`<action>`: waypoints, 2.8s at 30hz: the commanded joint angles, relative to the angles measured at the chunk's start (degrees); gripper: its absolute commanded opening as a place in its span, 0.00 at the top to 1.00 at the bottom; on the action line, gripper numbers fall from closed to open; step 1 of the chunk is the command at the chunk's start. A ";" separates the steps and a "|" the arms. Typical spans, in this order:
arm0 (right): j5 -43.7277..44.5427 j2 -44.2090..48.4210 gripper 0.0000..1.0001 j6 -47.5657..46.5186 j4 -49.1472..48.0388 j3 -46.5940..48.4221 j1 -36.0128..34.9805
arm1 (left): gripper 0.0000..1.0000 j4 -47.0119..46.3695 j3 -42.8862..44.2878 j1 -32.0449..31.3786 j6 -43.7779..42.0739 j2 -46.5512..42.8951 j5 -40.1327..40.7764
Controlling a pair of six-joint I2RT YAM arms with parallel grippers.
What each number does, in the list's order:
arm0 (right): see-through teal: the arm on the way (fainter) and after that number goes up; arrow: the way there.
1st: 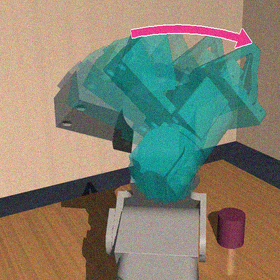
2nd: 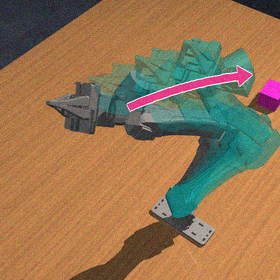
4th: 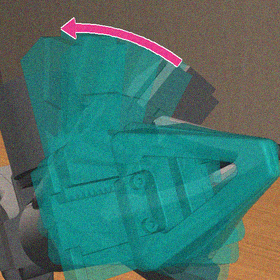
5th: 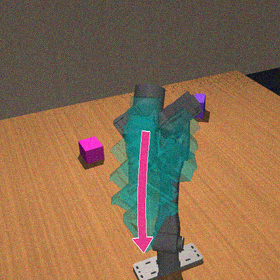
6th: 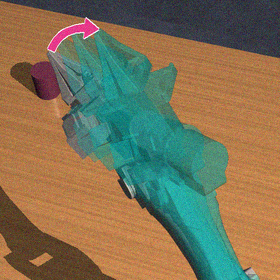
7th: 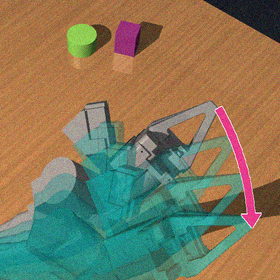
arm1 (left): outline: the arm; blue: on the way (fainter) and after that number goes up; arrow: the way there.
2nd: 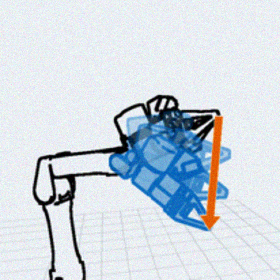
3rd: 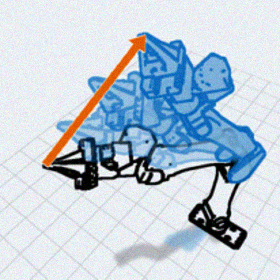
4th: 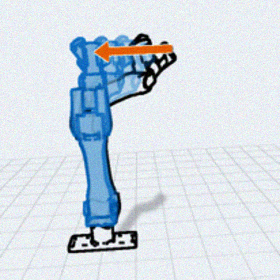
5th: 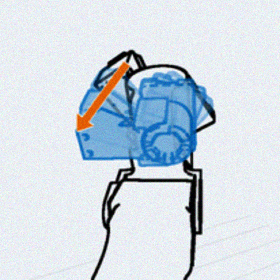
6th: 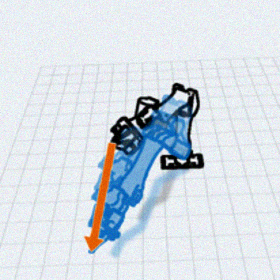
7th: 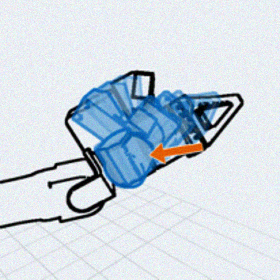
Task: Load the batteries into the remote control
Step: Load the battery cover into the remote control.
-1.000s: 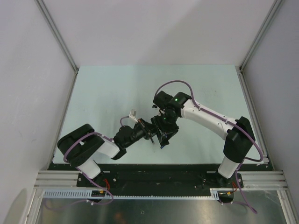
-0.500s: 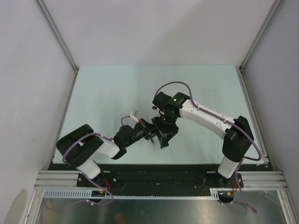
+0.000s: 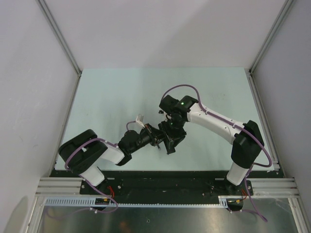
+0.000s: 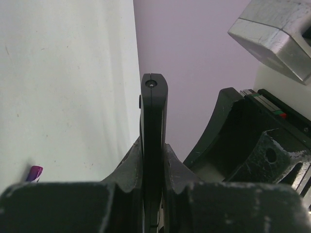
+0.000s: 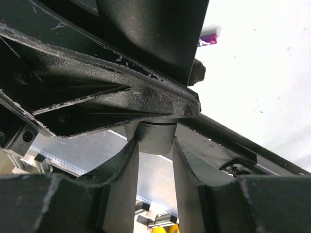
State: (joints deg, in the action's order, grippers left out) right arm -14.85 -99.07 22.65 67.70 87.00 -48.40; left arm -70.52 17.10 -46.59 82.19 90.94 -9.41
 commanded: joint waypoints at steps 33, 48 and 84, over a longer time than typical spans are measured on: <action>1.58 0.80 0.70 -1.21 -5.47 -0.52 4.02 | 1.00 -25.46 1.88 0.88 9.74 -3.75 -0.09; -0.26 1.16 0.67 -0.86 -6.88 -0.52 6.30 | 1.00 -25.19 0.65 1.59 13.78 0.82 1.50; -3.07 35.15 0.39 18.55 -45.05 -28.97 8.59 | 1.00 -25.45 -1.90 10.11 15.27 2.58 -12.82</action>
State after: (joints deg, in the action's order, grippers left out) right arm -16.67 -72.58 31.66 43.07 68.58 -40.10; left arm -74.15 16.05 -38.98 95.66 93.34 -14.94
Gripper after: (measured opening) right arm 0.506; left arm 0.148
